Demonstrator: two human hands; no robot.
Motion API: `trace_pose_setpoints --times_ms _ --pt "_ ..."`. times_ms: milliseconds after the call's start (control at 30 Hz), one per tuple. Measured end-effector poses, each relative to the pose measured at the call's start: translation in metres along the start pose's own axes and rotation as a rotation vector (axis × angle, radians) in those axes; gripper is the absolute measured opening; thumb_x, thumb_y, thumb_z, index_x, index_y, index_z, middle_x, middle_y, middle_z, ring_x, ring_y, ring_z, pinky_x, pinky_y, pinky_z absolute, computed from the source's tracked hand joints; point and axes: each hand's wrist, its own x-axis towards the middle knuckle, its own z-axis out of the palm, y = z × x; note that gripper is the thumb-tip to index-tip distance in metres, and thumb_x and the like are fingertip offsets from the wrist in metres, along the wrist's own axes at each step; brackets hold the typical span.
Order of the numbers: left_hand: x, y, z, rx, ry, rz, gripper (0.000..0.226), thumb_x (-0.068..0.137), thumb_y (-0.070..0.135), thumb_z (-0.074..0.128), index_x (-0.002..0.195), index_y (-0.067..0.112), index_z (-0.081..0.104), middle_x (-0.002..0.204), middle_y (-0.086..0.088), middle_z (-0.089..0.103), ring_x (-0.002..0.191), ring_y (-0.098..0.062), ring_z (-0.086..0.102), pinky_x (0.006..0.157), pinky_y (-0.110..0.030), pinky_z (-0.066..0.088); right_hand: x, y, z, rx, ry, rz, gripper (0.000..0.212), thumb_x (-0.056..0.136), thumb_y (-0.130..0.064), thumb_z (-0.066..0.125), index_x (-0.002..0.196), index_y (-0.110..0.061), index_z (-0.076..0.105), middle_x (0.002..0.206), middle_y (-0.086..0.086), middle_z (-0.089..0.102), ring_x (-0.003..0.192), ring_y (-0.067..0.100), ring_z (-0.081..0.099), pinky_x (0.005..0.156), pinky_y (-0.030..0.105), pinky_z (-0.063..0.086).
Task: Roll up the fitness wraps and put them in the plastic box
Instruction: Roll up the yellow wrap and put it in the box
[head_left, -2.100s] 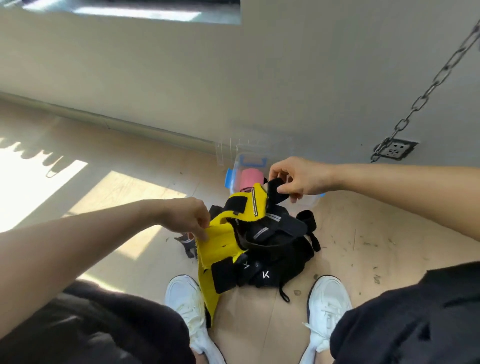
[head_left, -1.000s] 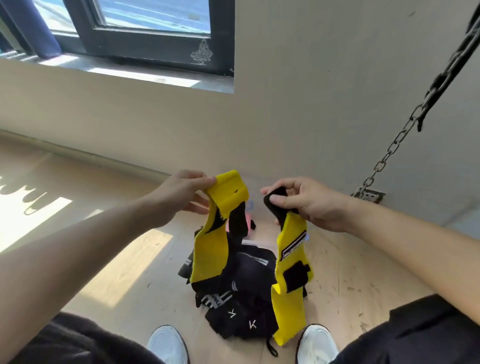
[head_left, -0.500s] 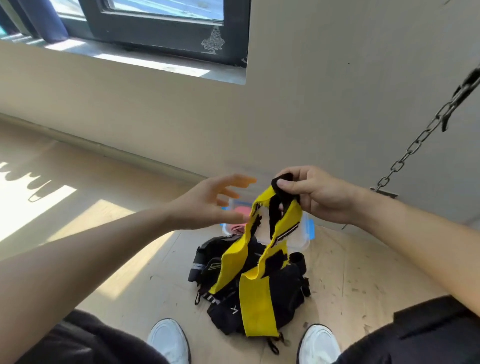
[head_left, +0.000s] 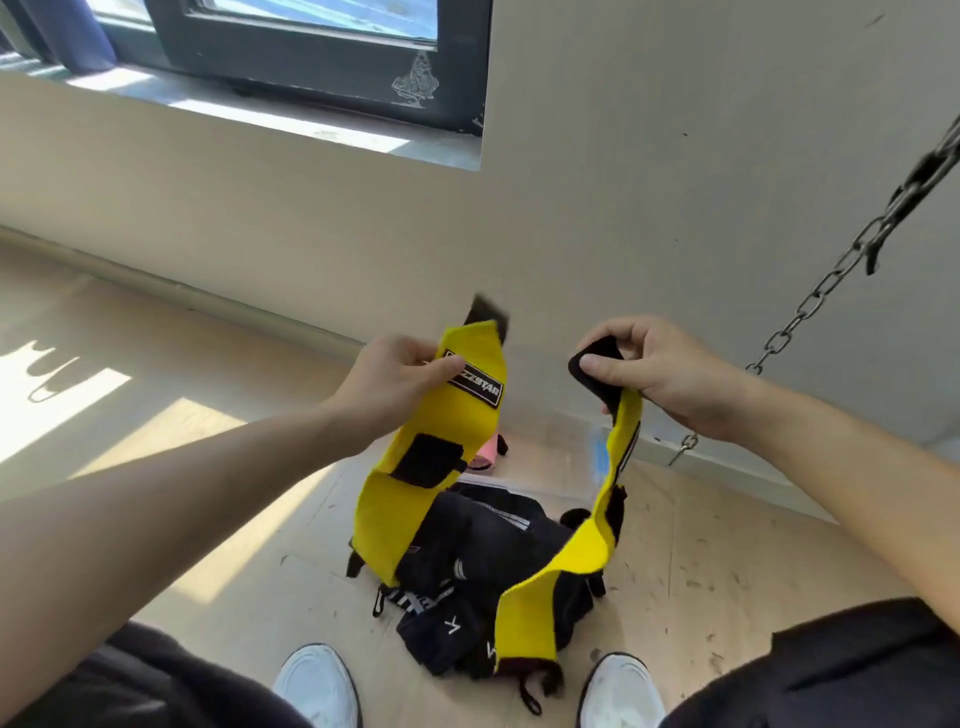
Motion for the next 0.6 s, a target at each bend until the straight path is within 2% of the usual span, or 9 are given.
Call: trace_pose_setpoints --times_ms 67,167,233,300,367,433,533,600 --pt "0.002 0.0 -0.001 0.019 0.012 -0.015 0.032 0.097 0.035 0.068 0.092 0.005 0.077 0.089 -0.017 0.074 0.077 -0.018 0.065 0.071 -0.034 0.049 -0.002 0.004 0.004 -0.029 -0.008 -0.037 0.006 0.093 -0.002 0.066 0.094 -0.008 0.069 0.108 0.002 0.07 0.082 0.015 0.07 0.06 0.027 0.058" --pt "0.0 0.004 -0.003 -0.014 -0.095 -0.021 0.027 0.099 0.033 0.066 0.103 0.009 0.077 0.097 -0.011 0.078 0.089 -0.025 0.074 0.084 -0.043 0.058 0.0 0.01 0.017 -0.081 -0.037 -0.126 0.019 0.092 -0.006 0.07 0.087 -0.023 0.073 0.138 -0.008 0.058 0.12 0.014 0.063 0.075 0.024 0.06" --pt "-0.001 0.009 -0.003 -0.05 -0.217 0.001 0.022 0.1 0.029 0.063 0.112 0.015 0.075 0.101 -0.005 0.079 0.095 -0.023 0.076 0.089 -0.041 0.062 0.002 0.009 0.026 -0.161 -0.072 -0.217 0.026 0.092 -0.007 0.07 0.084 -0.032 0.074 0.147 -0.011 0.051 0.132 0.009 0.054 0.085 0.024 0.057" --pt "-0.002 0.012 -0.002 -0.074 -0.348 0.045 0.023 0.102 0.022 0.06 0.118 0.012 0.072 0.104 -0.008 0.079 0.096 -0.024 0.076 0.084 -0.036 0.062 0.003 0.002 0.032 -0.228 -0.116 -0.29 0.021 0.093 -0.007 0.069 0.088 -0.027 0.073 0.153 -0.01 0.045 0.139 0.004 0.045 0.095 0.021 0.053" --pt "-0.003 0.014 -0.002 -0.078 -0.446 0.094 0.026 0.101 0.019 0.06 0.121 0.005 0.07 0.107 -0.014 0.078 0.099 -0.032 0.075 0.084 -0.04 0.062 0.004 -0.002 0.036 -0.251 -0.19 -0.305 0.013 0.095 -0.008 0.067 0.092 -0.02 0.072 0.155 -0.008 0.043 0.14 0.005 0.044 0.102 0.026 0.052" --pt "-0.005 0.016 -0.001 -0.05 -0.508 0.152 0.03 0.099 0.023 0.061 0.12 0.003 0.07 0.109 -0.018 0.077 0.102 -0.039 0.073 0.089 -0.051 0.06 0.005 -0.001 0.038 -0.276 -0.275 -0.281 0.01 0.096 -0.007 0.066 0.093 -0.015 0.072 0.148 -0.003 0.052 0.133 0.009 0.052 0.102 0.031 0.052" --pt "-0.006 0.014 0.0 0.002 -0.536 0.177 0.027 0.099 0.027 0.063 0.113 0.006 0.073 0.104 -0.016 0.077 0.098 -0.037 0.073 0.089 -0.058 0.057 0.007 0.001 0.036 -0.304 -0.321 -0.24 0.005 0.095 -0.008 0.067 0.096 -0.01 0.072 0.116 0.008 0.068 0.108 0.021 0.068 0.094 0.045 0.057" --pt "-0.006 0.012 0.003 -0.053 -0.544 0.134 0.033 0.099 0.03 0.063 0.115 0.001 0.07 0.109 -0.022 0.075 0.103 -0.043 0.071 0.093 -0.065 0.053 0.006 -0.003 0.034 -0.259 -0.307 -0.185 0.005 0.094 -0.011 0.069 0.095 -0.015 0.071 0.101 0.009 0.072 0.099 0.025 0.072 0.089 0.046 0.059"
